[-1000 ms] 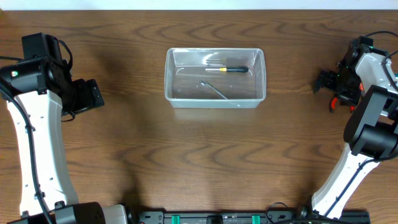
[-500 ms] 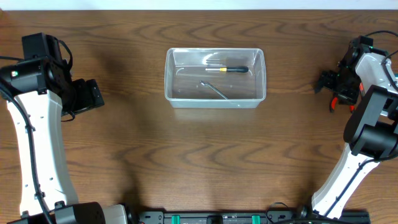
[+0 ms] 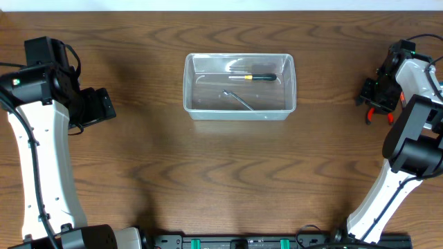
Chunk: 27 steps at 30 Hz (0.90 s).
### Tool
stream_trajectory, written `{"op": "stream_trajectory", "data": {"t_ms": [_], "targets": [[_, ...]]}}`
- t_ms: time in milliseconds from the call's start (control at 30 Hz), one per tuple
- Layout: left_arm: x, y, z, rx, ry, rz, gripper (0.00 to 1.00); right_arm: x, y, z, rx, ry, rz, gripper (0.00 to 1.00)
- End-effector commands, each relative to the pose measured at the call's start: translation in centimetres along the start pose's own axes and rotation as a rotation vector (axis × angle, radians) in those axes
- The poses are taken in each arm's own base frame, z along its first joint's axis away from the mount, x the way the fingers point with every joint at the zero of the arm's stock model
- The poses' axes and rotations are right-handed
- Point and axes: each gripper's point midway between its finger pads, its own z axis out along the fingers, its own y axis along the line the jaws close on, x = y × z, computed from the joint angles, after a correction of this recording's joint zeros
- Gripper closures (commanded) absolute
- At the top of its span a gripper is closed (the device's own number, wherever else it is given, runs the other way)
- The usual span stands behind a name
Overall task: Pack container
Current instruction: 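Close the right gripper on the pliers handles and lift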
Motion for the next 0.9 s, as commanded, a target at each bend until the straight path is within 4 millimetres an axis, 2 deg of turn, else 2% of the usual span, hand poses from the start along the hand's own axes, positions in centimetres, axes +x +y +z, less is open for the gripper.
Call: {"op": "stream_trajectory", "data": {"t_ms": [0,233,500,867], "targets": [[-0.37,0.19,-0.83,0.002,-0.028,-0.013,0.02,0.48,0.11,1.16,0.018,0.025,-0.002,0.54],[-0.37,0.19,-0.83,0.002,-0.028,-0.013,0.02,0.48,0.11,1.16,0.018,0.025,0.002,0.7],[-0.38,0.19,-0.83,0.002,-0.028,-0.013,0.02,0.47,0.11,1.16,0.018,0.025,0.002,0.79],[-0.38,0.19,-0.83,0.002,-0.028,-0.013,0.02,0.46,0.13,1.12,0.017,0.024,0.02,0.85]]}}
